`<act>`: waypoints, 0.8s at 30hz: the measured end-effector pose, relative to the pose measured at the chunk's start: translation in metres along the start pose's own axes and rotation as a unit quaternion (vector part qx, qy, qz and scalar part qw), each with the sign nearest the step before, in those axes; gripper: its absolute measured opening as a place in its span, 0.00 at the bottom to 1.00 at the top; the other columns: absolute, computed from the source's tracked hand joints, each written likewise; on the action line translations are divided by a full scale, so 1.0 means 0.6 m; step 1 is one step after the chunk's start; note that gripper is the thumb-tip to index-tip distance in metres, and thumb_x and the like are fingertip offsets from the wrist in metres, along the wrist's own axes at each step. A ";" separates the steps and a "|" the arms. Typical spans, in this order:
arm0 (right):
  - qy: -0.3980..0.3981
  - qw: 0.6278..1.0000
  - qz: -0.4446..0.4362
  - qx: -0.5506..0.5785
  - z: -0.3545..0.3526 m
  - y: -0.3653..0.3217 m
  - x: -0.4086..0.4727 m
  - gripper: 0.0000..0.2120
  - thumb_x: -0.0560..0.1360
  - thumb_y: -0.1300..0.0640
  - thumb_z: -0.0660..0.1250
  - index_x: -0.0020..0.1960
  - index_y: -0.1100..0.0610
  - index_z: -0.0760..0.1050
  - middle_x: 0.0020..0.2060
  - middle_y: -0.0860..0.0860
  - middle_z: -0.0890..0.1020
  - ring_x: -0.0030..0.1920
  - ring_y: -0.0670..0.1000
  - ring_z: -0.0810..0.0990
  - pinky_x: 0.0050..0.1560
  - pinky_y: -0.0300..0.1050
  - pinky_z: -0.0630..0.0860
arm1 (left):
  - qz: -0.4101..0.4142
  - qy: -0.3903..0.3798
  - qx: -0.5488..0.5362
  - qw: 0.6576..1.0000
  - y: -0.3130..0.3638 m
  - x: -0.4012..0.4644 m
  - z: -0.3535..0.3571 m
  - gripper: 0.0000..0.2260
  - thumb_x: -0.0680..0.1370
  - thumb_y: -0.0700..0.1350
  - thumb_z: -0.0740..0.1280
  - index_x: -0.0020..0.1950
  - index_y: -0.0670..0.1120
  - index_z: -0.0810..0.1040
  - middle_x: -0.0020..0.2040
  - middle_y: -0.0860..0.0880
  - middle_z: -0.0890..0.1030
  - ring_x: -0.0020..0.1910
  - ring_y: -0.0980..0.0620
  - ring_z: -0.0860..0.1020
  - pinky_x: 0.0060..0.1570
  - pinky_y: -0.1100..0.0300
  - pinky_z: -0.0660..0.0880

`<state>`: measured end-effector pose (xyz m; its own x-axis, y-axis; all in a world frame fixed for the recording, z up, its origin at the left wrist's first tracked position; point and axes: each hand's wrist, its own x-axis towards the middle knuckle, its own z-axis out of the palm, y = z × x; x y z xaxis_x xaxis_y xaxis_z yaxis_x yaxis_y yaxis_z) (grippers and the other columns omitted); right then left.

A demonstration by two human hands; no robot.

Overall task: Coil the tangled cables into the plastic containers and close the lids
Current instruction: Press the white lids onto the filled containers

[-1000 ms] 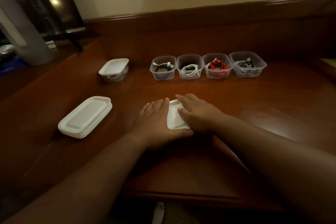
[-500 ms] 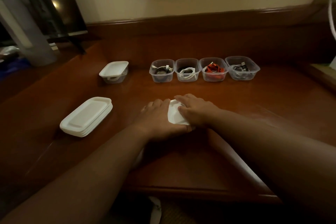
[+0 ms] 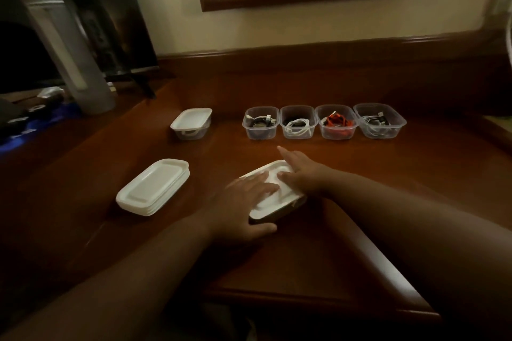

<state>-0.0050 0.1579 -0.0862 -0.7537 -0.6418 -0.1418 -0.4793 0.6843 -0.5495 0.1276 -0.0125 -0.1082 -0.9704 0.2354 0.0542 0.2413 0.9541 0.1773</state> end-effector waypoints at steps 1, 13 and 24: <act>0.011 1.000 0.009 -0.017 -0.001 -0.004 0.014 0.37 0.80 0.42 0.63 0.81 0.47 0.47 0.79 0.52 0.55 0.77 0.56 0.60 0.74 0.57 0.62 | 0.005 -0.009 0.035 0.999 -0.015 -0.003 -0.002 0.39 0.72 0.68 0.62 0.80 0.60 0.54 0.82 0.53 0.50 0.80 0.55 0.51 0.76 0.54 0.52; 0.142 0.978 -0.093 -0.125 0.003 -0.043 0.177 0.29 0.79 0.47 0.64 0.76 0.55 0.61 0.74 0.55 0.66 0.73 0.56 0.64 0.72 0.54 0.64 | -0.161 0.056 0.150 0.974 -0.166 0.085 -0.073 0.33 0.71 0.67 0.69 0.73 0.56 0.69 0.70 0.53 0.73 0.65 0.50 0.74 0.61 0.53 0.73; 0.168 0.962 -0.112 -0.182 0.044 0.007 0.262 0.35 0.80 0.46 0.58 0.81 0.53 0.47 0.80 0.53 0.51 0.80 0.54 0.45 0.77 0.51 0.41 | -0.167 0.015 0.196 0.966 -0.326 0.230 -0.082 0.32 0.78 0.63 0.63 0.79 0.54 0.60 0.78 0.51 0.62 0.78 0.47 0.56 0.74 0.47 0.55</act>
<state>-0.1138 0.0507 -0.1328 -0.6867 -0.6811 0.2541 -0.7263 0.6572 -0.2014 -0.0531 -0.1755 -0.0872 -0.9914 -0.0970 0.0883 -0.1128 0.9740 -0.1965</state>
